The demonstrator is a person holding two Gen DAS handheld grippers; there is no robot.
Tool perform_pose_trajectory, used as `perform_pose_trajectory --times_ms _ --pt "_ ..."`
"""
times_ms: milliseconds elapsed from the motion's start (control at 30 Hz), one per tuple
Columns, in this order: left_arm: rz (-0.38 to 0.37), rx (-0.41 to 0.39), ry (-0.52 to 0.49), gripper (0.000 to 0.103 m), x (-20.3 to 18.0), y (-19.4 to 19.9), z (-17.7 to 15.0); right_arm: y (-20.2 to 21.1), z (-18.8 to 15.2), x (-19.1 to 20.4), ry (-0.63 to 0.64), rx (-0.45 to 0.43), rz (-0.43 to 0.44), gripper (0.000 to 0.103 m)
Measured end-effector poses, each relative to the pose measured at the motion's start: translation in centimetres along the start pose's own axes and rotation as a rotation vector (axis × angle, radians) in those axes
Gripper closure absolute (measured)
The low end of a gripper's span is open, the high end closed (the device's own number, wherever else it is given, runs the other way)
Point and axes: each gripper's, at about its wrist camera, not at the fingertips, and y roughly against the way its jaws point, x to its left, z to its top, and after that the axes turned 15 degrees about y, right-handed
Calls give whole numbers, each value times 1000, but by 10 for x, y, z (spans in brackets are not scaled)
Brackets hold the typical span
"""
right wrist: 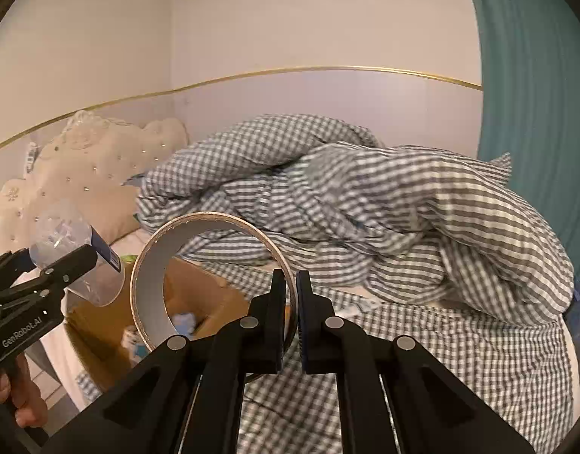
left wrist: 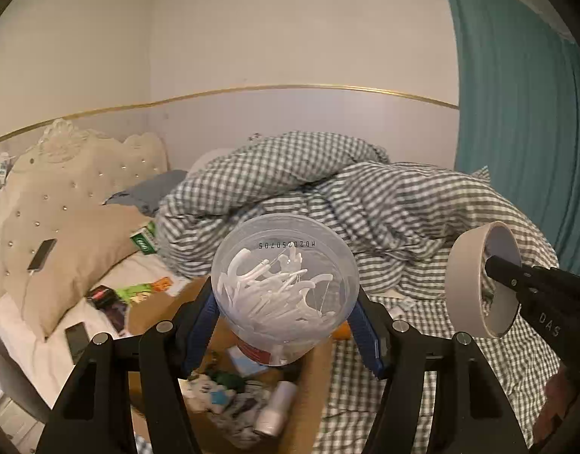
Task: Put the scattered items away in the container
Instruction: 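Carry the bottle over the box and open left tool while right tool carries the tape, then lower the tape roll into the cardboard box and open right tool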
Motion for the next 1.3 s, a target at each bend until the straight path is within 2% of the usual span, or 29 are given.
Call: perform_pose_trajectory --times_ms 400,567,700,800,867,900,1033,1300 --pt "100 26 31 37 74 -22 16 -22 27 65 40 -17 79 98" --pt "113 56 40 37 88 -50 15 -39 26 79 65 5 91 98" --pt "105 109 65 37 95 -79 13 -51 21 81 62 20 95 98" --pt "102 134 79 33 100 -91 10 -61 18 80 57 35 96 98" --pt "105 122 82 10 102 -91 11 -67 17 80 53 44 100 98" --pt "109 106 87 6 104 -89 13 -71 15 81 55 51 102 98" --pt "91 69 102 0 110 -79 22 -83 11 90 61 68 117 98" --pt "111 9 83 0 124 -61 35 -112 7 121 80 99 173 97"
